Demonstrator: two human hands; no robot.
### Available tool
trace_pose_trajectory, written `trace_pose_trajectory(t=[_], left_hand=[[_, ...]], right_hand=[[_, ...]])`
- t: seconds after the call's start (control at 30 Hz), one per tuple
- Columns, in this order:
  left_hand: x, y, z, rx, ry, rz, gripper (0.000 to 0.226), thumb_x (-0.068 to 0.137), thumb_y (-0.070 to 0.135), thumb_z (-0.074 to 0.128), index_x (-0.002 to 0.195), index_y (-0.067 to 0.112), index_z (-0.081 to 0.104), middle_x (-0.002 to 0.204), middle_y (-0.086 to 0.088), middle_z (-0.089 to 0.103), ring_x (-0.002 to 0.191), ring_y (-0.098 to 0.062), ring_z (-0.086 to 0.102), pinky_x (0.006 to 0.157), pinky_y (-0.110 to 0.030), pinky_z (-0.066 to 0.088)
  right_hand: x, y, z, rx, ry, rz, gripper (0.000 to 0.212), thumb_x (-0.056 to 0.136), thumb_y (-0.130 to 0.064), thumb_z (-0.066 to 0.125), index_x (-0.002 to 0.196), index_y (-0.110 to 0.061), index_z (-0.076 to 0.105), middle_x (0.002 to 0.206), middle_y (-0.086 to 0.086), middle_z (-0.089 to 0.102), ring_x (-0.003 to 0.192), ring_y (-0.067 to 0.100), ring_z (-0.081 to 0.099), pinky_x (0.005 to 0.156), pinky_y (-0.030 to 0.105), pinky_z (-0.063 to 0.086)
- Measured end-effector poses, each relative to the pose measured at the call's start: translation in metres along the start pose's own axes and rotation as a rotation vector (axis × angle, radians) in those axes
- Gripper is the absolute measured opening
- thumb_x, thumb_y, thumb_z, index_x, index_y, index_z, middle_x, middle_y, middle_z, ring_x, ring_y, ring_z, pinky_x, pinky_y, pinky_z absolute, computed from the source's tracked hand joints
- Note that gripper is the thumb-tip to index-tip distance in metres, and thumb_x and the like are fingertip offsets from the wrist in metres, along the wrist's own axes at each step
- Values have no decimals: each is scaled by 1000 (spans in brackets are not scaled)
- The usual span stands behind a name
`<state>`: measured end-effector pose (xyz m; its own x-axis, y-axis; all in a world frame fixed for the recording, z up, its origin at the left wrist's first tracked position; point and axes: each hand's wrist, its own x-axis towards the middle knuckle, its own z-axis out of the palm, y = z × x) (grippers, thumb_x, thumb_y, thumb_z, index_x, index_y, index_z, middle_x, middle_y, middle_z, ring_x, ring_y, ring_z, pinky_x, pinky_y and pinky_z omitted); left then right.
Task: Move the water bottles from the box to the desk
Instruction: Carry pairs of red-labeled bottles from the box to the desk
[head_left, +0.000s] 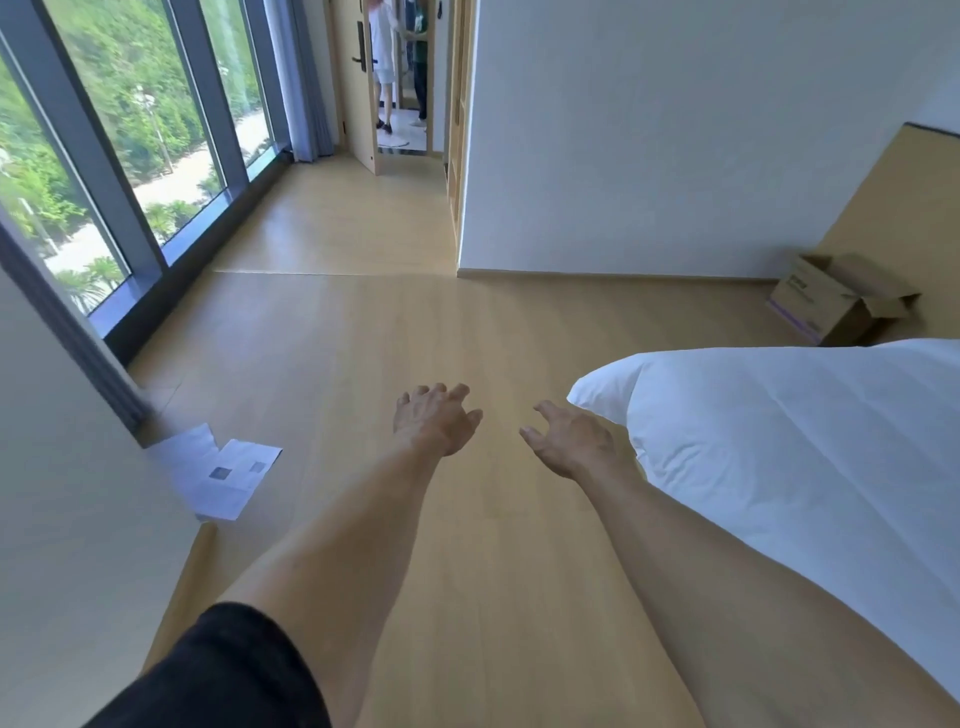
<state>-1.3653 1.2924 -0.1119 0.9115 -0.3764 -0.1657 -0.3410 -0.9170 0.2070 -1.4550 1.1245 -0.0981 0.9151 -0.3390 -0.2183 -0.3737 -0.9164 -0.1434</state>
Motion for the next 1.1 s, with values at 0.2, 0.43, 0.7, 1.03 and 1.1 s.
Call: trace_pose_trajectory(t=[0.2, 0.43, 0.7, 1.03, 1.1], left_hand=[[66, -14, 10, -11, -54, 33, 54, 100, 57, 38, 148, 31, 41, 148, -5, 50, 139, -29, 40, 116, -47, 27], [148, -30, 8, 3, -58, 18, 56, 100, 57, 38, 149, 31, 41, 148, -5, 50, 140, -29, 40, 117, -48, 26], [278, -33, -23, 50, -38, -62, 56, 100, 56, 38, 150, 32, 39, 150, -5, 48, 141, -29, 38, 118, -48, 24], [411, 31, -46, 78, -41, -7, 55, 100, 56, 38, 150, 32, 39, 149, -4, 48, 140, -28, 39, 118, -48, 24], [434, 44, -47, 88, -56, 10, 55, 101, 56, 37, 150, 32, 39, 149, -4, 48, 140, -28, 38, 118, -48, 24]], right_hand=[[65, -15, -4, -8, -14, 31, 54, 101, -55, 35, 149, -30, 37, 146, 6, 47, 135, 26, 42, 100, 40, 39], [158, -20, 4, 50, -43, 35, 56, 100, -55, 38, 149, -28, 38, 147, 8, 46, 136, 29, 40, 105, 42, 38], [301, -26, -14, 86, -66, -30, 55, 100, -56, 37, 148, -27, 39, 146, 9, 46, 135, 29, 42, 106, 40, 38], [428, 20, -55, 109, -72, -3, 55, 100, -57, 38, 148, -29, 39, 145, 8, 47, 134, 30, 42, 105, 41, 36], [446, 32, -59, 115, -68, 19, 55, 100, -56, 37, 147, -29, 40, 144, 8, 48, 133, 30, 43, 105, 41, 36]])
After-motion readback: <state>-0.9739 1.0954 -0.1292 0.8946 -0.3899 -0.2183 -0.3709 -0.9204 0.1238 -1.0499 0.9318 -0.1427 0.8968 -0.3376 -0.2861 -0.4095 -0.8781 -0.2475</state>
